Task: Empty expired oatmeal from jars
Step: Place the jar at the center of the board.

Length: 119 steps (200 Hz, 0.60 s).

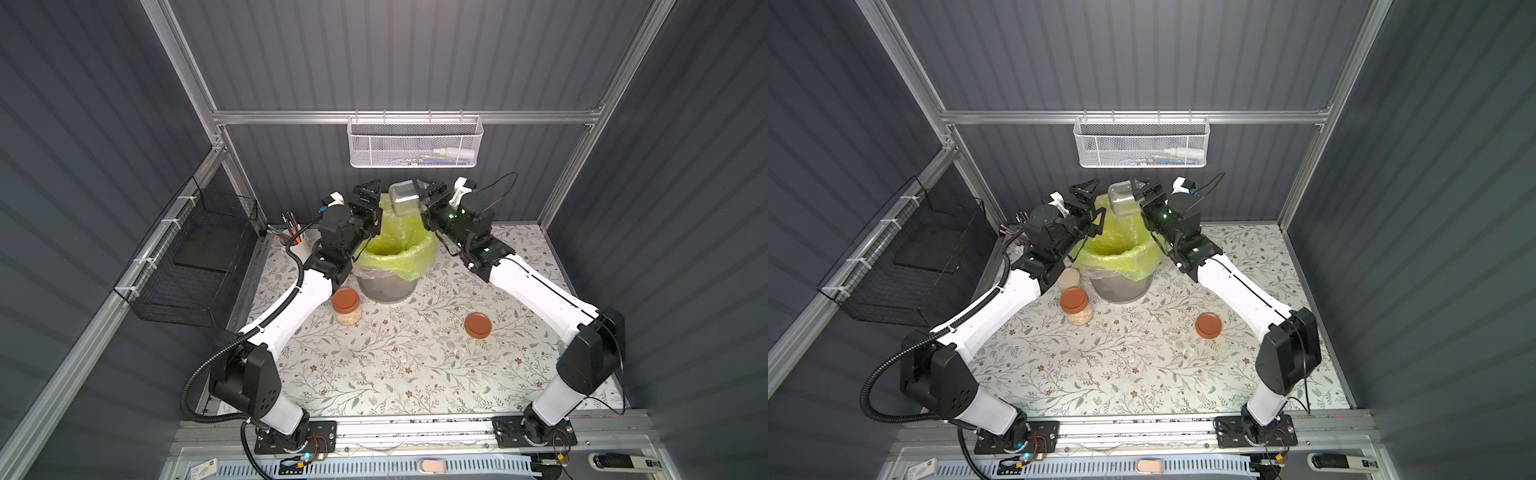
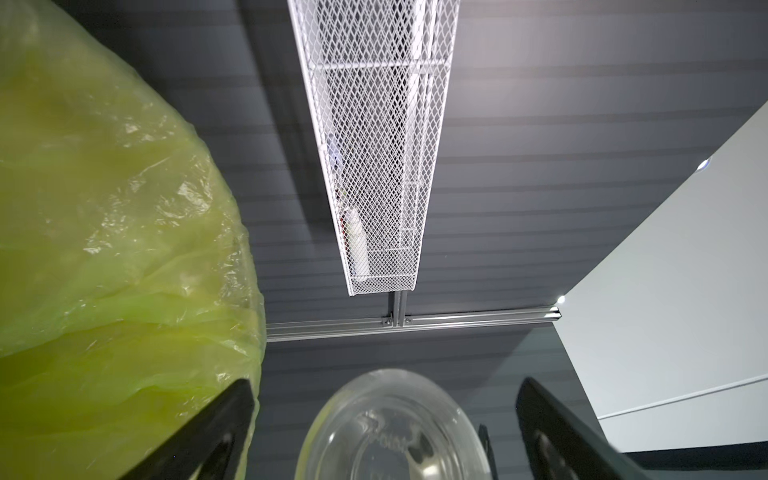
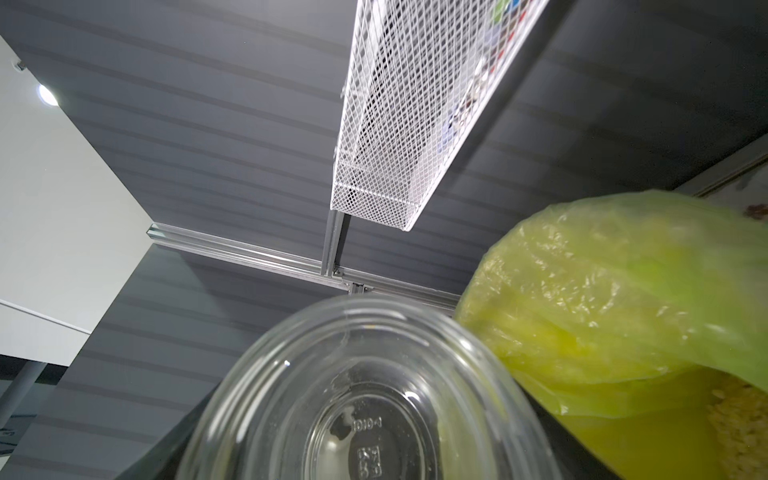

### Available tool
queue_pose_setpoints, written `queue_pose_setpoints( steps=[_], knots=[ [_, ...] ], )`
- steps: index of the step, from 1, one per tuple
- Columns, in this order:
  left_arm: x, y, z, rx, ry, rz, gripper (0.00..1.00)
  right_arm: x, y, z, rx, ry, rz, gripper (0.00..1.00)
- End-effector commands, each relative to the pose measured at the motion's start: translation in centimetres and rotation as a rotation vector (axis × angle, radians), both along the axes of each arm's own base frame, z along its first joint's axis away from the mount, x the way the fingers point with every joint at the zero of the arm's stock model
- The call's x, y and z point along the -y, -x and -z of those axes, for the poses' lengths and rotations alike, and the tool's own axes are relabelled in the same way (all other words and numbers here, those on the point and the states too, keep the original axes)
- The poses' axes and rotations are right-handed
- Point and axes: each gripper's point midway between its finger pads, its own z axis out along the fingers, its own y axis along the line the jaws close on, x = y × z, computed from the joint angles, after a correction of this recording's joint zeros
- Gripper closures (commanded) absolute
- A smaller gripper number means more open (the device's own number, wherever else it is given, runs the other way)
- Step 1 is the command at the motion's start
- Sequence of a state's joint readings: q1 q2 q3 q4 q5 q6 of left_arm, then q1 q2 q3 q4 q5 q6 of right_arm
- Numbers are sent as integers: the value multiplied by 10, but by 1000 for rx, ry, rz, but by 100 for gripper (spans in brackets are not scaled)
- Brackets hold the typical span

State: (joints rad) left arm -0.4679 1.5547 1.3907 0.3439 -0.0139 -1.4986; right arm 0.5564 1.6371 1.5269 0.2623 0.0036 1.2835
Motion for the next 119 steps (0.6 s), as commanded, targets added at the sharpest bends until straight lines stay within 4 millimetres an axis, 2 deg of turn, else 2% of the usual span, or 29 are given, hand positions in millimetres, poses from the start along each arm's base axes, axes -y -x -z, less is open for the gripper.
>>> queue_pose_setpoints(
  steps=[1,34,60,84,97,101,106,119],
  knots=[
    [-8,8,-34,85,-75,13,0,34,25,-42,113,-9,24,53],
    [-15,14,-33,91,-198,49,0,66,48,-34,97,42,43,53],
    [-16,20,-15,61,-266,88,0,88,69,-19,51,78,82,55],
    [-16,31,-3,45,-305,114,0,101,90,-5,4,126,91,55],
    [-20,40,-6,63,-362,117,0,105,100,5,-21,152,88,55],
    [-22,42,-7,64,-379,114,0,106,101,15,-43,173,90,55],
    [-24,46,-9,69,-400,110,0,112,112,10,-28,173,94,54],
    [-31,56,-15,84,-450,95,0,119,123,24,-55,193,97,54]
  ],
)
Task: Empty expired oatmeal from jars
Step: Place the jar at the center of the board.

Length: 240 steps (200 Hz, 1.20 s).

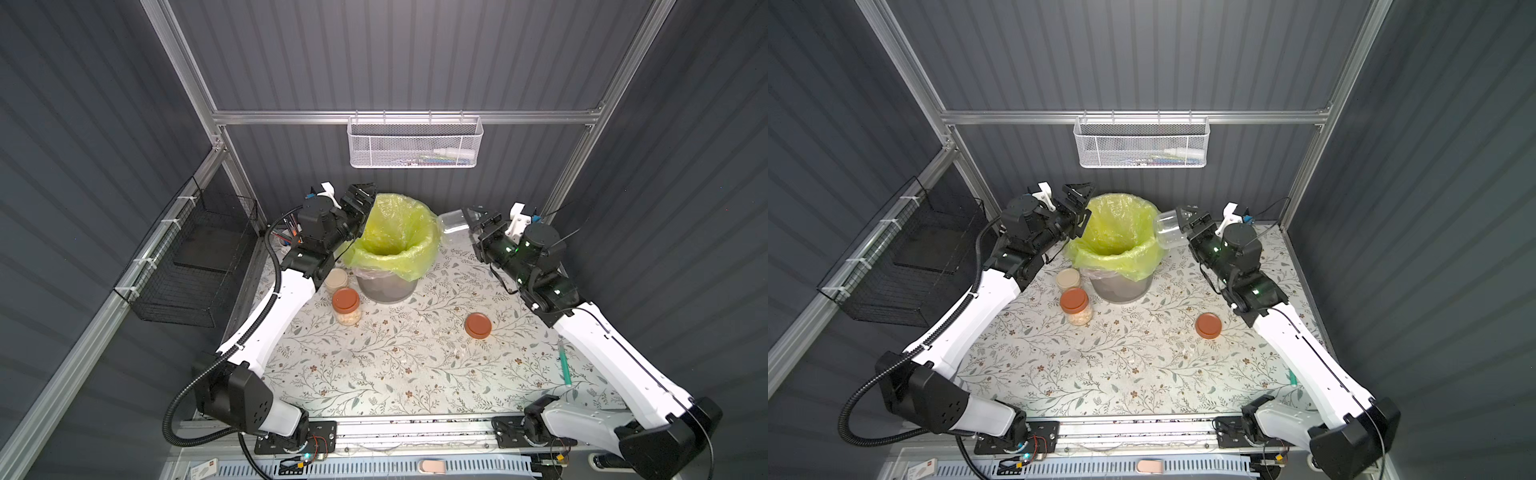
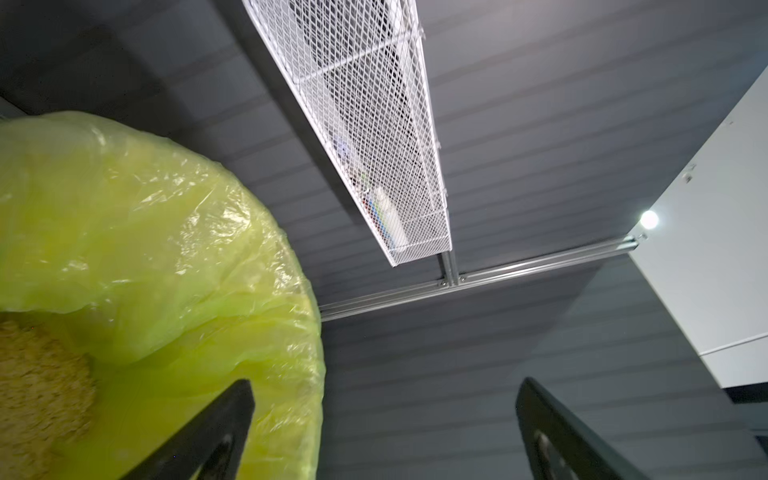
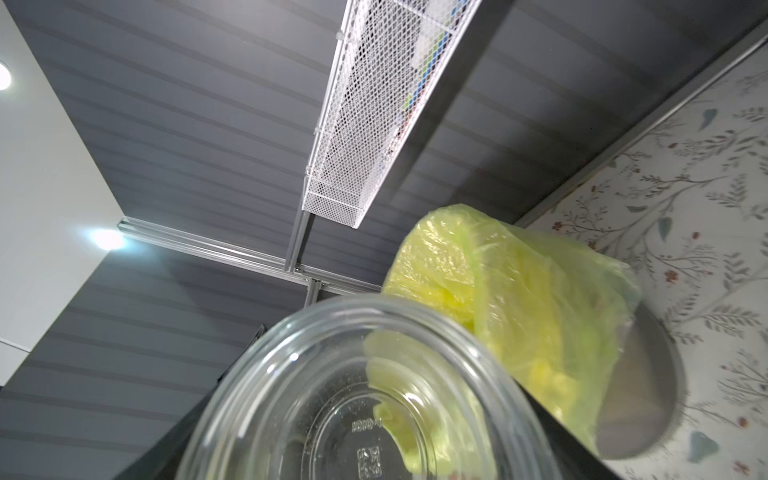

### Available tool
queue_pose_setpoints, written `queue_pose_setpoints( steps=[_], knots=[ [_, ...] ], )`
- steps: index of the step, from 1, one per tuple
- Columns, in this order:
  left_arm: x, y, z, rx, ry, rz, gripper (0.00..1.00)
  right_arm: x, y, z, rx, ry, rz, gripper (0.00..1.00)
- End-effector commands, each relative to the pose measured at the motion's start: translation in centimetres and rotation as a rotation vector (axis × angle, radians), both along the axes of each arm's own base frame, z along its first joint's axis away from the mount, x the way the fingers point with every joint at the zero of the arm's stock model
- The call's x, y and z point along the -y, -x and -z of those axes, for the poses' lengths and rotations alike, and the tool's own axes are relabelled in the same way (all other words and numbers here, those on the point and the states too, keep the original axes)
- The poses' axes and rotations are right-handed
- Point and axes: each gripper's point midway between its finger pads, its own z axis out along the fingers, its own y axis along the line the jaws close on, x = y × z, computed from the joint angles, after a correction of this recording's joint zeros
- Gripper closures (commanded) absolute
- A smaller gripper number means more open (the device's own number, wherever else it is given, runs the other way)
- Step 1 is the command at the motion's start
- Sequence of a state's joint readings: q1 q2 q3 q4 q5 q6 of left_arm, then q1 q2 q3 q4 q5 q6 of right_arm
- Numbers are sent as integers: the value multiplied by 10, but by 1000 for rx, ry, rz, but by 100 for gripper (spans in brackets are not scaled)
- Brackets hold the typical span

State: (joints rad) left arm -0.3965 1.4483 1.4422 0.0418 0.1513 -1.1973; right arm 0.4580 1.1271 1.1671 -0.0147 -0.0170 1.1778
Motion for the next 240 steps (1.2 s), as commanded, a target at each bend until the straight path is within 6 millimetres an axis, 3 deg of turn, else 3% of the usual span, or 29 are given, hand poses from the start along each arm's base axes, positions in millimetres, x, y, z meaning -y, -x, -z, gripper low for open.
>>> queue_pose_setpoints(
  steps=[1,38,44,118,176,240],
  knots=[
    [-11,28,-14,60,-130,16,0,16,24,6,1,41,19,54],
    [-30,55,-12,61,-227,-14,0,32,51,40,-64,70,31,54],
    [-31,58,7,28,-243,-12,0,33,54,46,-78,71,30,54],
    [-53,104,83,-105,-316,-9,0,51,76,114,-220,258,48,54],
    [-60,117,127,-129,-443,20,0,75,70,132,-242,516,125,53],
    [-68,124,155,-123,-566,33,0,90,48,149,-299,702,202,52]
  ],
)
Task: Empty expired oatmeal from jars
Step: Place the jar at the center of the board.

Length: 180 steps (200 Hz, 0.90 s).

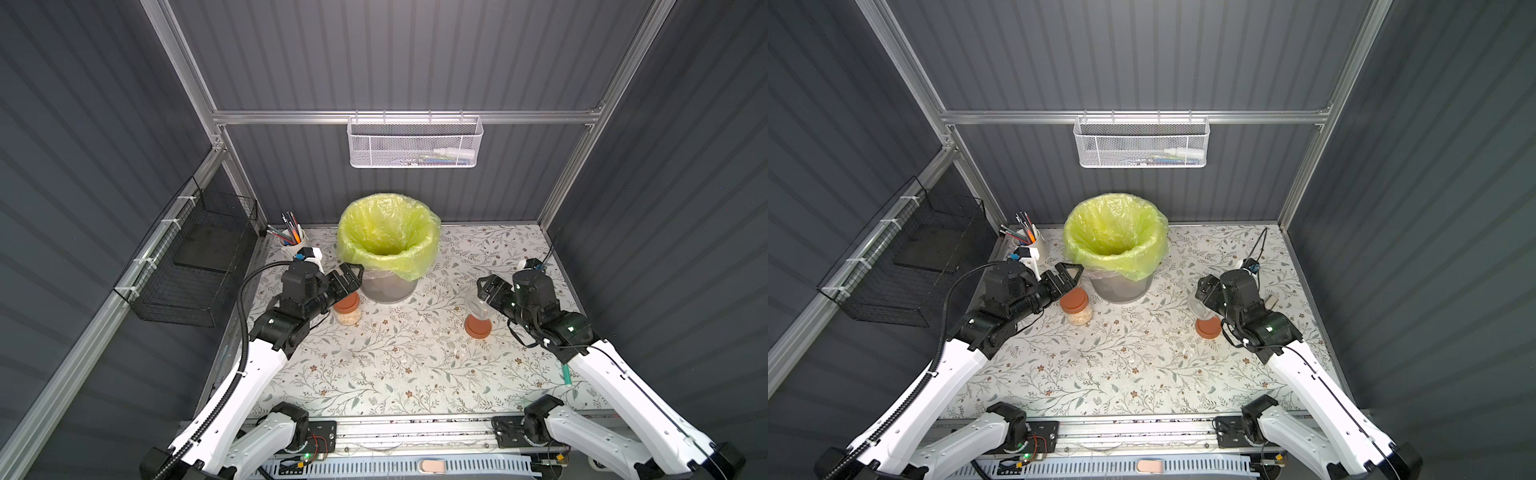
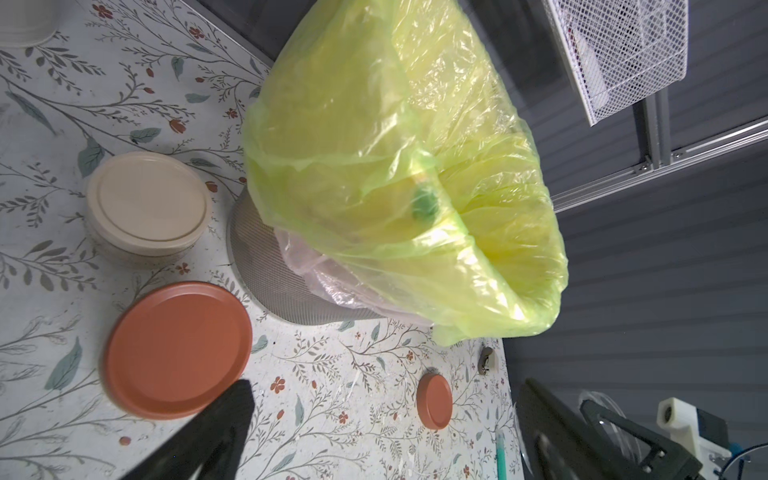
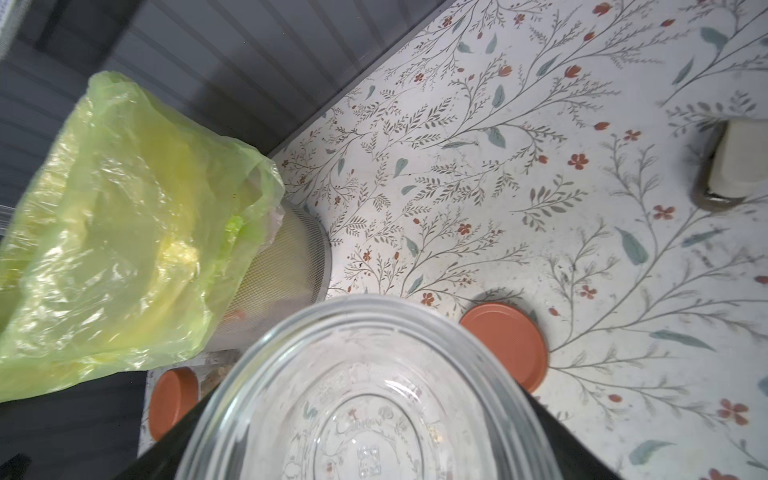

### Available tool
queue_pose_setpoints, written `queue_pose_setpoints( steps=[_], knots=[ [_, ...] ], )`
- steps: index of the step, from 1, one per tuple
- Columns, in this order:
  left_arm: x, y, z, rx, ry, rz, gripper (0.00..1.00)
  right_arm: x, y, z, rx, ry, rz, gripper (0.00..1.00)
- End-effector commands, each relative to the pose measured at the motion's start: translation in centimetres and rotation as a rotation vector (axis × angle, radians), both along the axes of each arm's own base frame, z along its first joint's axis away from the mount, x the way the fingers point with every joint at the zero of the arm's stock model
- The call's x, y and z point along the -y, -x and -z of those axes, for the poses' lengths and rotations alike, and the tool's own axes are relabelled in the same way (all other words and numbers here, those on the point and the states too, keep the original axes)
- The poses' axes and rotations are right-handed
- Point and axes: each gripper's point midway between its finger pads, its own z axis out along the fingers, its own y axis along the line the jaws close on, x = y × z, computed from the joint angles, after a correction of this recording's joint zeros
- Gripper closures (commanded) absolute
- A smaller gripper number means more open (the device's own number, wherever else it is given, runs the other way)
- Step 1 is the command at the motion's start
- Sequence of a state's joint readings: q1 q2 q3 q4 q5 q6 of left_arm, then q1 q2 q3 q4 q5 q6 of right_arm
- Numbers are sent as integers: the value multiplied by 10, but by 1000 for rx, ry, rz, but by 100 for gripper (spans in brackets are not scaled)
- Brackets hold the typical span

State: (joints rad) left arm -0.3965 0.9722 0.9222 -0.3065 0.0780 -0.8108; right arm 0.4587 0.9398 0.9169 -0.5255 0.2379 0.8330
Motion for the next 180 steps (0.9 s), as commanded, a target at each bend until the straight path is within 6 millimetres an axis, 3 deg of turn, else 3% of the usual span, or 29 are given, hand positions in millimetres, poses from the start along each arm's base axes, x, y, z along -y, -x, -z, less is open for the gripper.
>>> queue_pose_setpoints(
  steps=[1,48,80,86,129,180],
  knots=[
    [-5,5,7,22,-82,23,0,11,-14,-20,72,79,48,52],
    [-8,7,28,25,-178,50,0,24,-34,-7,45,166,113,52],
    [-11,8,26,57,-216,57,0,34,-47,9,43,206,175,52],
    [-12,8,25,62,-223,57,0,34,-51,4,71,202,184,52],
    [-12,5,24,70,-240,53,0,38,-79,28,59,255,241,51],
    [-16,9,19,88,-231,39,0,45,-100,66,13,313,306,51]
  ],
)
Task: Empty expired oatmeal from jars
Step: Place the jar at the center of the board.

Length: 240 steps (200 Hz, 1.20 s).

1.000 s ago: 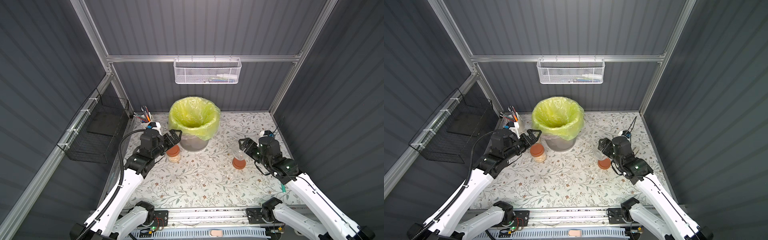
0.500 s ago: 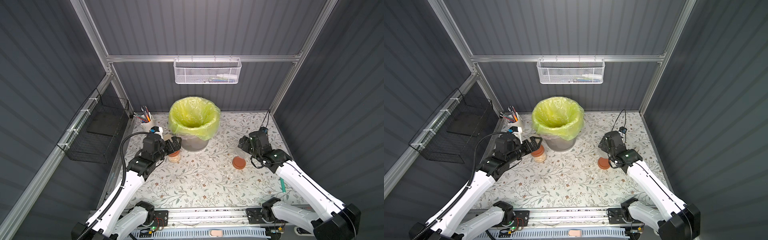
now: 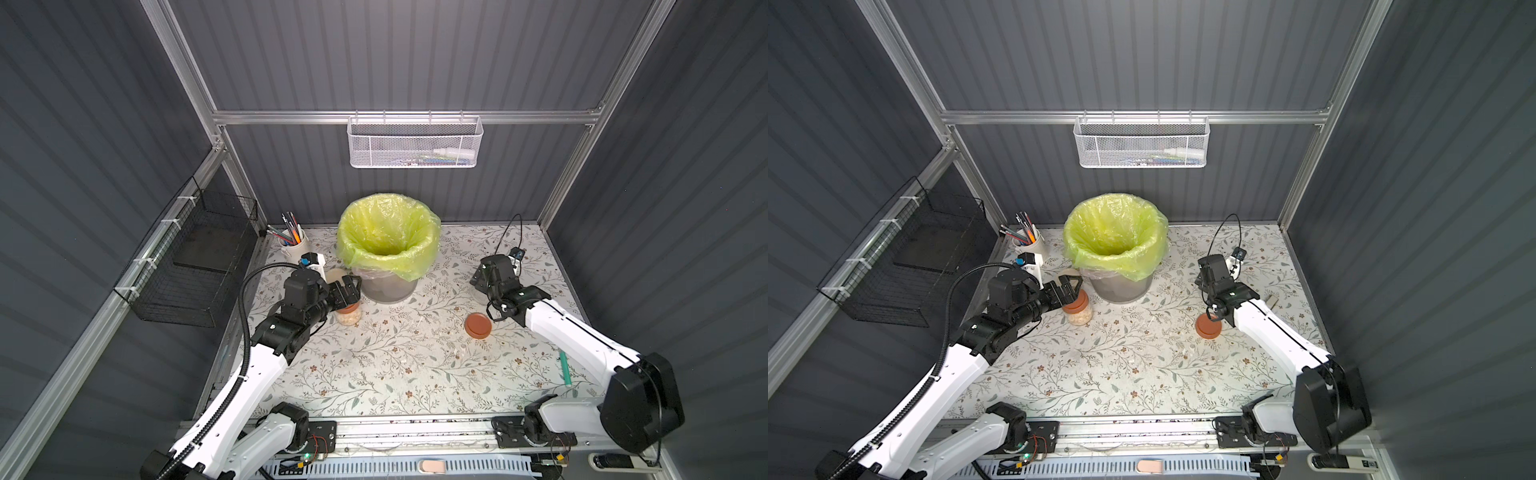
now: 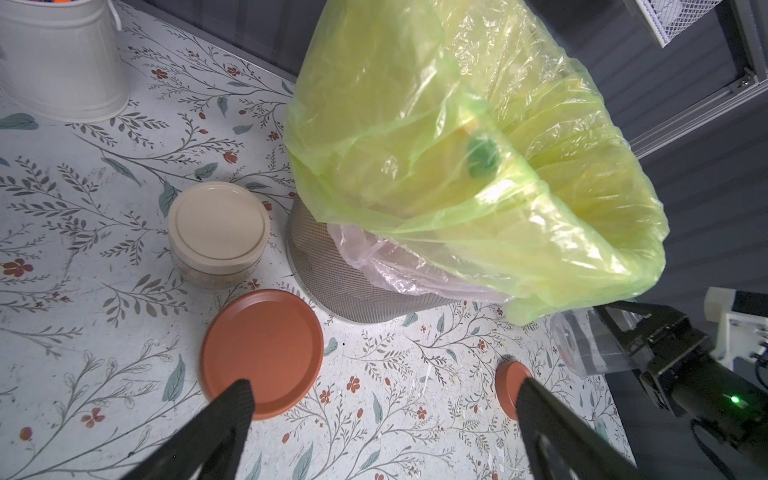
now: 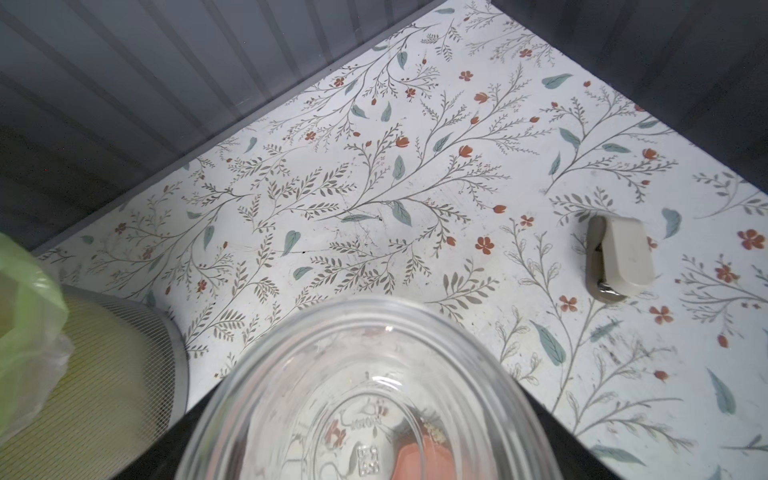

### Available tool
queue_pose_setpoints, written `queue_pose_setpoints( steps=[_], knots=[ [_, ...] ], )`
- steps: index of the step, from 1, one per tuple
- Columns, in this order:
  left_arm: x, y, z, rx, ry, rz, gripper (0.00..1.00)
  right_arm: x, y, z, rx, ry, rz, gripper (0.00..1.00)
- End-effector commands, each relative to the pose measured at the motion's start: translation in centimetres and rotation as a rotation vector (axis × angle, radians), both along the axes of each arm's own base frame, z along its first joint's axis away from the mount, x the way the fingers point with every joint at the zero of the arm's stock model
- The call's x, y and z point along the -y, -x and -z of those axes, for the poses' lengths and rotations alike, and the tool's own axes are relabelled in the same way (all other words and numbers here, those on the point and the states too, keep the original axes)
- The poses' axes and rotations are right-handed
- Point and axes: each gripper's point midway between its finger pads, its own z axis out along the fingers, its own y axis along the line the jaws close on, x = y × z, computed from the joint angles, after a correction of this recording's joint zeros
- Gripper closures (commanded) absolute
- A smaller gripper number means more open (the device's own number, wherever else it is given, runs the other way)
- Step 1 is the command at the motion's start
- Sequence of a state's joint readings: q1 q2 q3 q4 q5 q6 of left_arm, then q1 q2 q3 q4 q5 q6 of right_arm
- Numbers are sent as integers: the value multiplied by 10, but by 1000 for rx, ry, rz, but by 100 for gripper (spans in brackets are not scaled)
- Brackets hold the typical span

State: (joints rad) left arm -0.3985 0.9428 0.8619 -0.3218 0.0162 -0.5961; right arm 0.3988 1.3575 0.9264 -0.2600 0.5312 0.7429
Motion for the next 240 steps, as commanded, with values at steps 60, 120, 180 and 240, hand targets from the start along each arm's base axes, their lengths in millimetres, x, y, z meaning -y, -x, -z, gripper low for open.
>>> queue_pose_setpoints(
  steps=[60,120,180,240],
  knots=[
    [-6,5,0,26,-26,-12,0,11,-32,24,22,51,87,50],
    [-7,6,1,23,-20,-19,0,15,-32,45,-20,74,113,50],
    [-5,6,5,17,-16,-11,0,16,-32,57,-56,107,117,47],
    [-1,4,7,19,-7,4,0,17,-29,62,-82,152,115,45]
  ],
)
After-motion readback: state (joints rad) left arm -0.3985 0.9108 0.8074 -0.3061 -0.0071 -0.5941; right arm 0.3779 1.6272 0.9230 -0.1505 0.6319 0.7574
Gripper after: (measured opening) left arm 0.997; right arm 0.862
